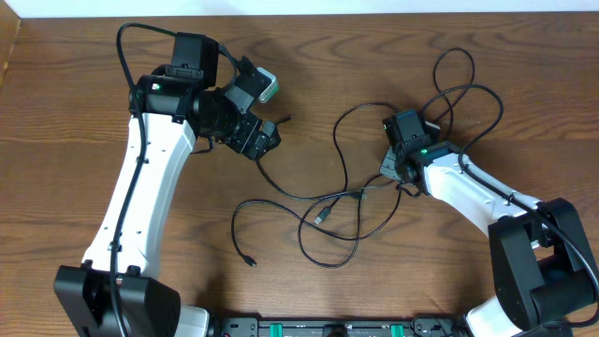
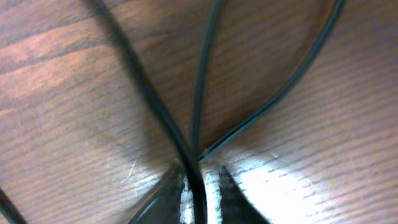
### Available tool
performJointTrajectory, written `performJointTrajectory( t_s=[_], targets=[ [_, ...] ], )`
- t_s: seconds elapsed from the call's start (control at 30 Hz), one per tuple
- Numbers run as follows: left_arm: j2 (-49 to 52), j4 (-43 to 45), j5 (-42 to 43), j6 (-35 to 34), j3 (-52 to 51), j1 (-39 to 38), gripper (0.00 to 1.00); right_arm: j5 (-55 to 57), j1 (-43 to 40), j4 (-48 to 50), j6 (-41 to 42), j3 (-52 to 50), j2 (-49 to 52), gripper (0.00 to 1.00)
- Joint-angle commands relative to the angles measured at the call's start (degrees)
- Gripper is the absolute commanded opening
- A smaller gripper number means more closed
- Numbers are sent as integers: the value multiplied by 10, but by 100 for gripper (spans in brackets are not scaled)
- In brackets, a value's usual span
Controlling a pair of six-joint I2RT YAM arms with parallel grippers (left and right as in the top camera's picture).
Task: Untangle cables
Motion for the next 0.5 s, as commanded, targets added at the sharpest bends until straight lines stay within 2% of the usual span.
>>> performJointTrajectory(
  t_s=[0.0, 0.03, 0.07, 0.13, 0.3, 0.47],
  targets=[
    [-3, -2, 8, 5, -3, 2, 87, 8, 2, 0, 1, -3, 4, 47],
    [-3, -2, 8, 5, -3, 2, 87, 8, 2, 0, 0, -3, 4, 57],
    [-3, -2, 8, 5, -3, 2, 87, 8, 2, 0, 1, -3, 4, 63],
    [-3, -3, 8, 5, -3, 2, 87, 8, 2, 0, 0, -3, 4, 64],
    [-3, -4, 8, 5, -3, 2, 87, 9, 1, 3, -10, -3, 4, 63],
    [-3, -4, 8, 5, -3, 2, 87, 9, -5, 21, -34, -3, 4, 56]
  ],
)
